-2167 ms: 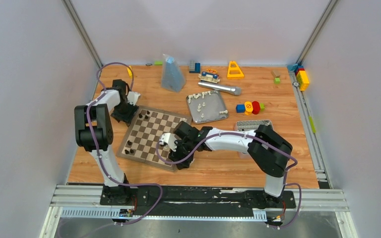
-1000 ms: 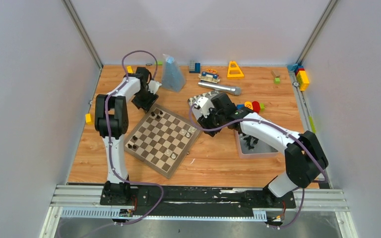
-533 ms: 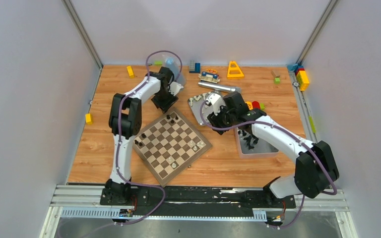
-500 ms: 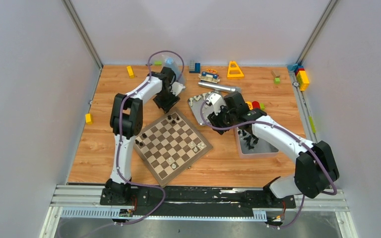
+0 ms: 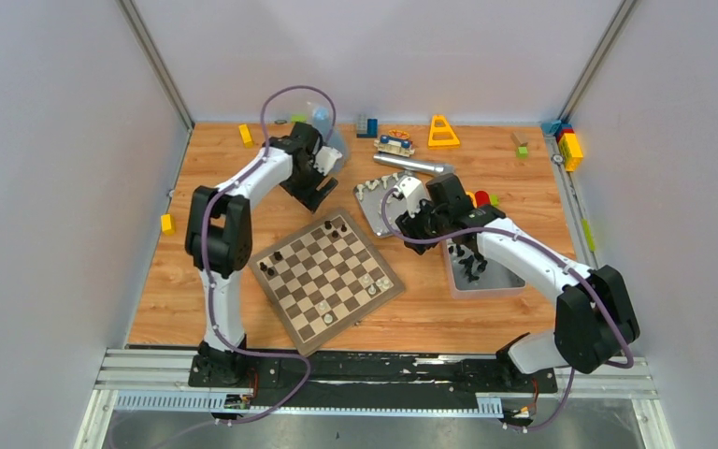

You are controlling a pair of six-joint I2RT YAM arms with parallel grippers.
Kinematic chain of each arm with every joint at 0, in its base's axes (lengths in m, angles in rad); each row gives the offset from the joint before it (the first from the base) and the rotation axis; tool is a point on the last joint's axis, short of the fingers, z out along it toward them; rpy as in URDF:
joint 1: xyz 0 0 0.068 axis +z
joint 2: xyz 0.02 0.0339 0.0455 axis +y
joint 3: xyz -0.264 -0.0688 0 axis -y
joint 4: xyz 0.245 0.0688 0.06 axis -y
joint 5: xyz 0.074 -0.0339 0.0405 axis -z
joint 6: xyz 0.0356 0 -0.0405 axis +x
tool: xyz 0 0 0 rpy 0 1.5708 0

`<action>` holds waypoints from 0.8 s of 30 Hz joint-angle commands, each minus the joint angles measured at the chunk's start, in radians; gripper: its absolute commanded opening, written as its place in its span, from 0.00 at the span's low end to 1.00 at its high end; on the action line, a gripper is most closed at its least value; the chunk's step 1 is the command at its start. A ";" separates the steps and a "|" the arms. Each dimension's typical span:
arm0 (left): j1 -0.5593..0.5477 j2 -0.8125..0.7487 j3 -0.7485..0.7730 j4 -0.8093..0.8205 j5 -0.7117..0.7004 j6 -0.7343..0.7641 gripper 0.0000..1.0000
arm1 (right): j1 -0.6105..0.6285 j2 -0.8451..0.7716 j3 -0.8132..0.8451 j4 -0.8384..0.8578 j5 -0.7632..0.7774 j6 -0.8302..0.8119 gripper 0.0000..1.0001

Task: Set up the chess pieces on the board
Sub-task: Adjust the chessboard at the center of the board.

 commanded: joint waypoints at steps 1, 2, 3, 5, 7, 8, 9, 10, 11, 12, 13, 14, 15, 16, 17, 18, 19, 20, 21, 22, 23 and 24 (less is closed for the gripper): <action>0.076 -0.264 -0.083 0.067 0.008 0.025 0.87 | -0.007 -0.015 -0.005 0.050 -0.021 0.000 0.49; 0.102 -0.293 -0.127 0.060 0.014 0.041 0.88 | -0.008 -0.014 -0.006 0.052 -0.022 -0.001 0.49; 0.117 -0.349 -0.153 0.055 0.019 0.075 0.89 | -0.009 -0.014 -0.007 0.054 -0.024 -0.003 0.49; 0.163 -0.428 -0.249 0.032 0.029 0.134 0.91 | -0.010 -0.018 -0.009 0.060 -0.029 -0.004 0.49; 0.214 -0.500 -0.318 -0.007 0.052 0.198 0.93 | -0.012 -0.019 -0.015 0.062 -0.037 -0.004 0.49; 0.249 -0.546 -0.339 -0.041 0.069 0.223 0.95 | -0.011 -0.020 -0.015 0.063 -0.040 -0.004 0.49; 0.264 -0.567 -0.384 -0.058 0.079 0.271 0.97 | -0.012 -0.021 -0.017 0.065 -0.044 -0.004 0.49; 0.293 -0.611 -0.405 -0.090 0.097 0.299 0.99 | -0.012 -0.021 -0.020 0.068 -0.046 -0.004 0.50; 0.306 -0.631 -0.455 -0.103 0.103 0.349 0.99 | -0.012 -0.023 -0.022 0.069 -0.049 -0.004 0.50; 0.327 -0.670 -0.479 -0.120 0.111 0.376 1.00 | -0.012 -0.022 -0.025 0.070 -0.051 -0.004 0.50; 0.333 -0.688 -0.541 -0.125 0.114 0.426 1.00 | -0.011 -0.020 -0.027 0.072 -0.054 -0.004 0.50; 0.355 -0.719 -0.559 -0.129 0.120 0.448 1.00 | -0.012 -0.019 -0.031 0.074 -0.057 -0.003 0.50; 0.369 -0.733 -0.600 -0.131 0.124 0.492 1.00 | -0.012 -0.018 -0.035 0.076 -0.060 -0.002 0.50; 0.390 -0.754 -0.622 -0.135 0.138 0.514 1.00 | -0.013 -0.017 -0.037 0.078 -0.064 -0.001 0.50; 0.399 -0.765 -0.661 -0.135 0.146 0.556 1.00 | -0.013 -0.015 -0.040 0.078 -0.066 -0.003 0.50; 0.415 -0.781 -0.683 -0.123 0.155 0.573 1.00 | -0.013 -0.015 -0.042 0.078 -0.067 -0.003 0.50; 0.421 -0.786 -0.726 -0.101 0.158 0.606 0.99 | -0.013 -0.017 -0.043 0.079 -0.066 -0.004 0.50; 0.432 -0.794 -0.746 -0.088 0.157 0.622 0.99 | -0.013 -0.018 -0.045 0.078 -0.064 -0.006 0.50; 0.437 -0.797 -0.786 -0.050 0.155 0.643 0.99 | -0.013 -0.020 -0.046 0.078 -0.064 -0.007 0.50; 0.443 -0.795 -0.802 -0.032 0.150 0.649 0.98 | -0.014 -0.022 -0.048 0.079 -0.064 -0.007 0.50; 0.445 -0.792 -0.830 0.005 0.149 0.654 0.97 | -0.014 -0.023 -0.049 0.078 -0.064 -0.008 0.50; 0.446 -0.781 -0.840 0.023 0.148 0.653 0.96 | -0.013 -0.025 -0.050 0.079 -0.066 -0.007 0.50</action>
